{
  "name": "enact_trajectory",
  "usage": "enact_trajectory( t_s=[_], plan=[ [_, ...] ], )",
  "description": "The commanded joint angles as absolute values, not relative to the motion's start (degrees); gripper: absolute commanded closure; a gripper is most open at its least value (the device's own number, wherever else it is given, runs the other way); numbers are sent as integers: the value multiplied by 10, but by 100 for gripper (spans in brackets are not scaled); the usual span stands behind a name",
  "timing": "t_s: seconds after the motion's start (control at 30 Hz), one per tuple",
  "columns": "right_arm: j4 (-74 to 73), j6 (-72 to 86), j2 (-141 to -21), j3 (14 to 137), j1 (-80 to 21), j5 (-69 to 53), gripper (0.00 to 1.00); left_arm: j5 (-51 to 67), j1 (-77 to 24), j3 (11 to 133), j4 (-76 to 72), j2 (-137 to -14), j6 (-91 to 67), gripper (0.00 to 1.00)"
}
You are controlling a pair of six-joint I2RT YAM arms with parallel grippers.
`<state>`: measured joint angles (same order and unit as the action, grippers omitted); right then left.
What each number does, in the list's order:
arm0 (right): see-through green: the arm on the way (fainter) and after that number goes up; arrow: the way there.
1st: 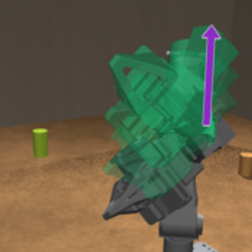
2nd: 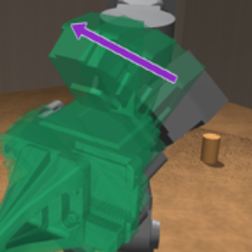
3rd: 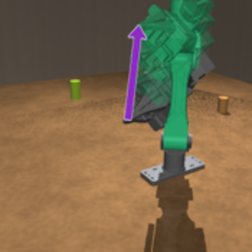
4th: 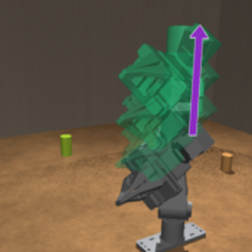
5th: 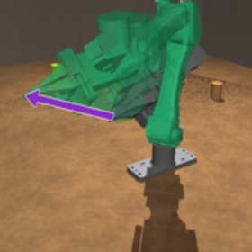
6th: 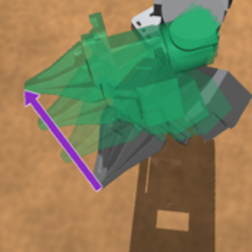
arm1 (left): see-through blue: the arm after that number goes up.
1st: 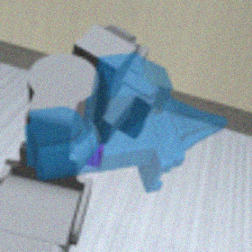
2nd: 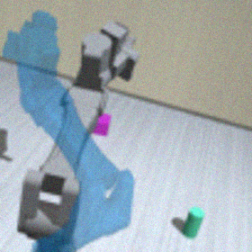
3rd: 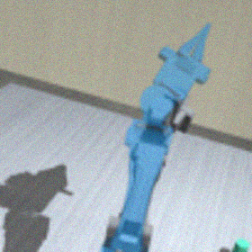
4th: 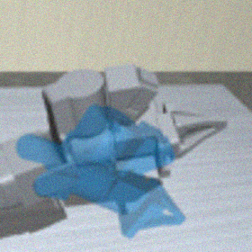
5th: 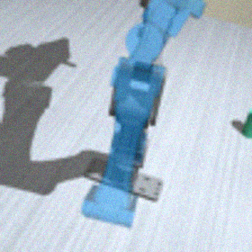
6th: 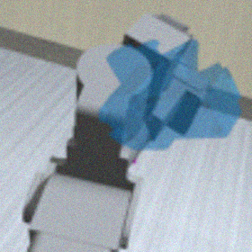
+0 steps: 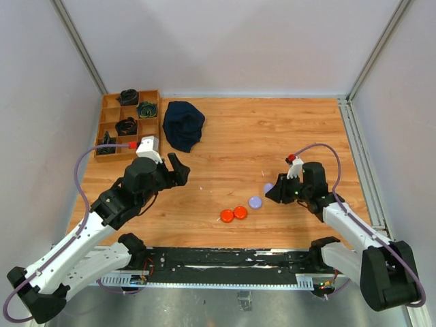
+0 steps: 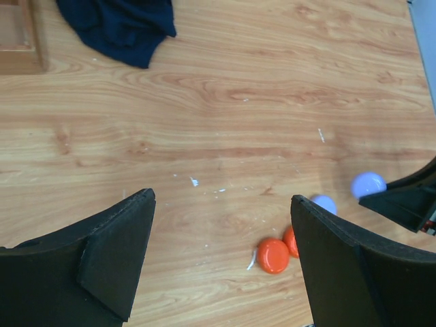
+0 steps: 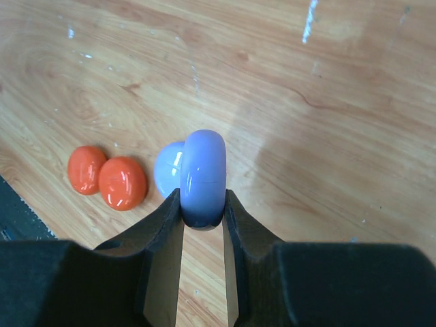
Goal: Insert the wireless bluetooth earbuds into the charging case
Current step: Place the charging case at the center of the board.
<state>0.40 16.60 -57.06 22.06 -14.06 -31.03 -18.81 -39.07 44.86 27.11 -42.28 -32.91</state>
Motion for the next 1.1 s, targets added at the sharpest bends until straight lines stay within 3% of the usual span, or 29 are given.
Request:
enact_trajectory(
  t_s=[0.0,0.33,0.63,0.83,1.07],
  plan=[
    [-11,173,-608,214,-126,-304,93,-247,-387,426,301,-398,-324,14],
    [20,181,-714,212,-126,-370,87,-259,-387,390,293,-383,-334,14],
    [-47,174,-650,218,-126,-325,32,-265,-387,391,304,-355,-345,10],
    [-140,183,-548,242,-126,-268,3,-267,-387,382,303,-319,-359,5],
    [-294,213,-393,304,-126,-165,1,-261,-387,388,326,-267,-374,1]
  ],
)
